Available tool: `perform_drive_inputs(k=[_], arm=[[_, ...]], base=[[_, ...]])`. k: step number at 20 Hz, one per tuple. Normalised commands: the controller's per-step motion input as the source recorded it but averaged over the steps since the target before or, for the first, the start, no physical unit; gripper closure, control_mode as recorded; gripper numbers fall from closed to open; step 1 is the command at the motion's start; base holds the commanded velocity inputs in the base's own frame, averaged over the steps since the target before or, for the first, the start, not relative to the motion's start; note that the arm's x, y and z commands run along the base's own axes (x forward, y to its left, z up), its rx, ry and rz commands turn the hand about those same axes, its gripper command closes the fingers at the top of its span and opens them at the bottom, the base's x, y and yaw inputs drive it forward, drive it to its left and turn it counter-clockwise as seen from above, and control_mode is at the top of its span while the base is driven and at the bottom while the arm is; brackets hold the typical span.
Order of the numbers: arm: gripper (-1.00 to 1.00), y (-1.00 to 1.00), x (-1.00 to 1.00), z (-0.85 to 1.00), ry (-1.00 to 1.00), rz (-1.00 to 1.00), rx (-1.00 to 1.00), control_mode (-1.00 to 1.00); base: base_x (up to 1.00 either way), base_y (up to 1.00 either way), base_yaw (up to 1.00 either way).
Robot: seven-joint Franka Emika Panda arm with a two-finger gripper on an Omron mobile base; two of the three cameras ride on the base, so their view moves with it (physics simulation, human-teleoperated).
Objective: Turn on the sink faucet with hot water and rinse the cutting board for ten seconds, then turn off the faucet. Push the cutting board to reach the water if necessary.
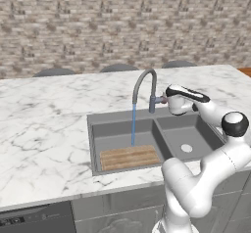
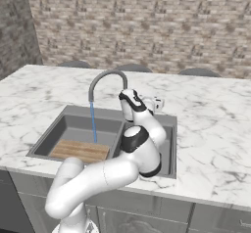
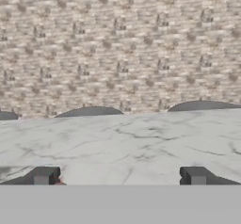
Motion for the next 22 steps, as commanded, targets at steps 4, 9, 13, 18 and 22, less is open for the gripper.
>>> perform_drive_inputs(k=[4, 9, 13, 18, 22], arm=[[-1.00, -0.48, -0.21, -0.17, 0.02, 0.02, 0.00, -1.00], [-1.00, -0.40, -0.31, -0.12, 0.09, 0.01, 0.00, -1.00], [-1.00, -0.36, -0.40, -0.01, 0.13, 0.00, 0.00, -1.00], [-1.00, -0.40, -0.27, 0.00, 0.11, 0.00, 0.02, -1.00], [-1.00, -0.28, -0.04, 0.03, 0.13, 0.00, 0.05, -1.00]], base=[[0.00, 0.00, 0.00], [0.00, 0.00, 0.00], [0.00, 0.00, 0.00], [0.00, 0.00, 0.00], [0.00, 0.00, 0.00]])
